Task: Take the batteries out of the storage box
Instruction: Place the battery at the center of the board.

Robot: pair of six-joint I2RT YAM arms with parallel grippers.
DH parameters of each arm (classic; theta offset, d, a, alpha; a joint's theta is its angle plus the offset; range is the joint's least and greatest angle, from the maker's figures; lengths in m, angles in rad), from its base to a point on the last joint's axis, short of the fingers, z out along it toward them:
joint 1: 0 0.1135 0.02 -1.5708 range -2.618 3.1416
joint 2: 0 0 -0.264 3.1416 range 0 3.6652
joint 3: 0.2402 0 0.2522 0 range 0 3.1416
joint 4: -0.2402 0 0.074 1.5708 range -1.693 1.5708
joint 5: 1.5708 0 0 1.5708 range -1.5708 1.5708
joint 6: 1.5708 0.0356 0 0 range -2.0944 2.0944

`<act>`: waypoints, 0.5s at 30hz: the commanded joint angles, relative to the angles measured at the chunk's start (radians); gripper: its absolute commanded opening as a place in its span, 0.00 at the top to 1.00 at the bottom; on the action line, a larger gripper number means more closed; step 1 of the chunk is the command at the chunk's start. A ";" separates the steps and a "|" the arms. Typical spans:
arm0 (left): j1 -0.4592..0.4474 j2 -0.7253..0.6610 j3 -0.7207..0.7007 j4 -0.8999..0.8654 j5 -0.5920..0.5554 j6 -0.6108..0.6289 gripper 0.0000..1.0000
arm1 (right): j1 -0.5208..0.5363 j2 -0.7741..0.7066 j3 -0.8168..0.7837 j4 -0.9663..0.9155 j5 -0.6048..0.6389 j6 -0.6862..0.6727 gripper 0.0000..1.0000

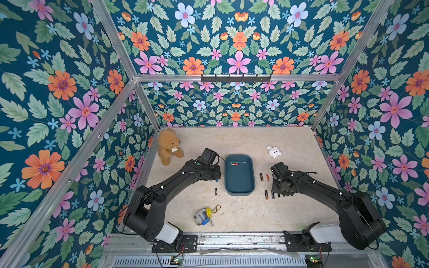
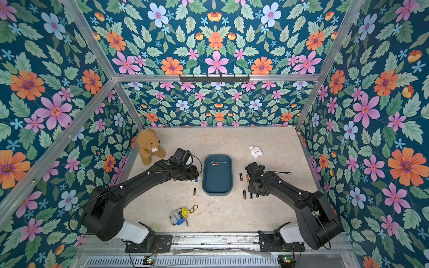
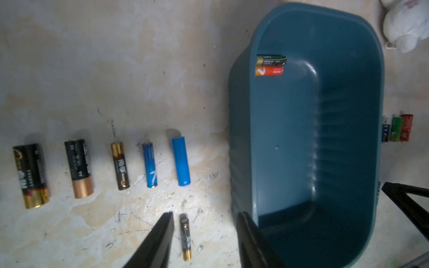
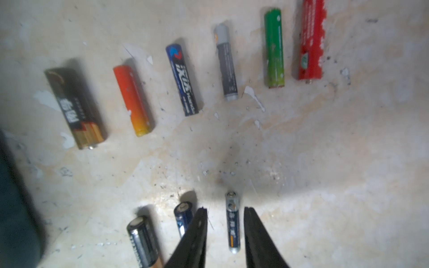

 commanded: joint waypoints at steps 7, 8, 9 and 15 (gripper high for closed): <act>-0.015 0.113 0.236 -0.125 -0.025 0.121 0.49 | -0.016 0.012 0.128 -0.041 -0.011 -0.026 0.66; -0.017 0.125 0.260 -0.133 -0.028 0.133 0.49 | -0.019 0.016 0.138 -0.040 -0.015 -0.028 0.66; -0.021 0.140 0.286 -0.137 -0.034 0.145 0.50 | -0.022 0.022 0.148 -0.037 -0.018 -0.030 0.66; -0.056 0.238 0.400 -0.144 -0.073 0.233 0.49 | -0.041 0.051 0.188 -0.008 -0.054 -0.050 0.66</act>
